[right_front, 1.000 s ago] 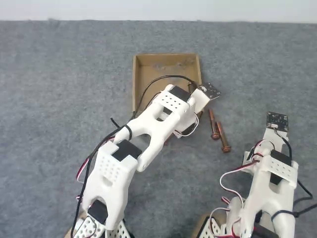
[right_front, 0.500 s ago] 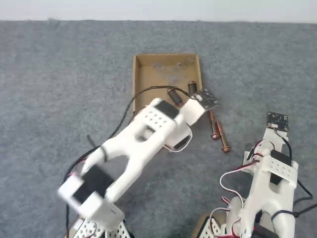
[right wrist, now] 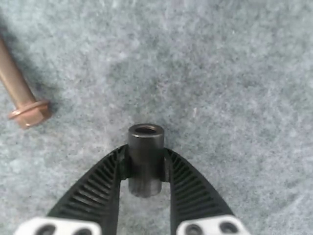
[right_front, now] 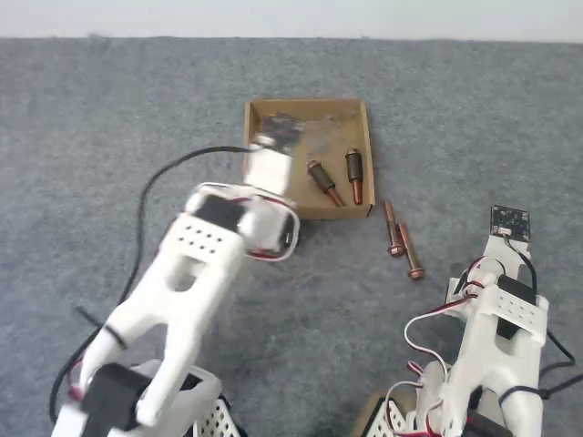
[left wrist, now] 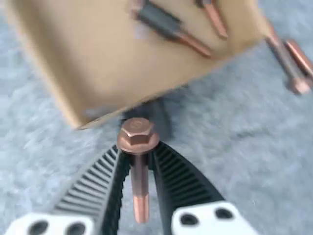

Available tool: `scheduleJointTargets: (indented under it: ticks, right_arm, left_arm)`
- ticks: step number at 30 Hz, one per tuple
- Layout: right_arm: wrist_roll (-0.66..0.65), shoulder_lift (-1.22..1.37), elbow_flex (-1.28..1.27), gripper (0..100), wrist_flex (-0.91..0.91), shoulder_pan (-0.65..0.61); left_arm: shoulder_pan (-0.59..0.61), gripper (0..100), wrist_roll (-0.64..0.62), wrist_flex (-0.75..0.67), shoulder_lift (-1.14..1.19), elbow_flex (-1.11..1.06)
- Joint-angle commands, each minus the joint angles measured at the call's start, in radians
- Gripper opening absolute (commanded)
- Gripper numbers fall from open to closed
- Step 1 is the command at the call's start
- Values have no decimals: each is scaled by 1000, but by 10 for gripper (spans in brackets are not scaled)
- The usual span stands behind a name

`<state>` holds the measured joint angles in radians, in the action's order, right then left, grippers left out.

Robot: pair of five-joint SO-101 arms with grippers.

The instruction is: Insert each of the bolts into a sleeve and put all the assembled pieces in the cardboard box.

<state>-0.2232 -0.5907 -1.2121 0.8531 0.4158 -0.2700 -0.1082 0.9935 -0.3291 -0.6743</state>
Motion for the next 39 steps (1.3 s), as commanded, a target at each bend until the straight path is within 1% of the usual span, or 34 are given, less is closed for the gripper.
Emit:
scheduleJointTargets:
  ticks: [1, 6, 13, 16, 21, 23, 26, 30, 39]
  right_arm:
    - [-9, -36, 9, 6, -16, -15]
    - [-9, -36, 9, 6, -16, -15]
    - [-15, -36, 9, 6, -16, -18]
    - [-18, -36, 9, 6, -16, -79]
    - [-18, -45, 20, 6, -39, -174]
    - [-18, -45, 21, 6, -114, -196]
    - [-18, -44, 21, 6, -271, -208]
    - [-18, -35, 18, 6, -496, -254]
    - [-17, -33, 18, 6, -837, -375]
  left_arm:
    - [155, 12, -66, -104, -129, -61]
    - [316, 12, -68, -150, -221, -209]
    - [512, 12, -64, -147, -442, -455]
    - [598, 12, -60, -146, -563, -558]
    - [712, 12, 86, -147, -770, -713]
    - [747, 12, 115, -143, -839, -753]
    - [778, 12, 123, -140, -924, -800]
    - [781, 12, 124, -106, -1000, -817]
    - [778, 12, 124, -112, -1013, -837]
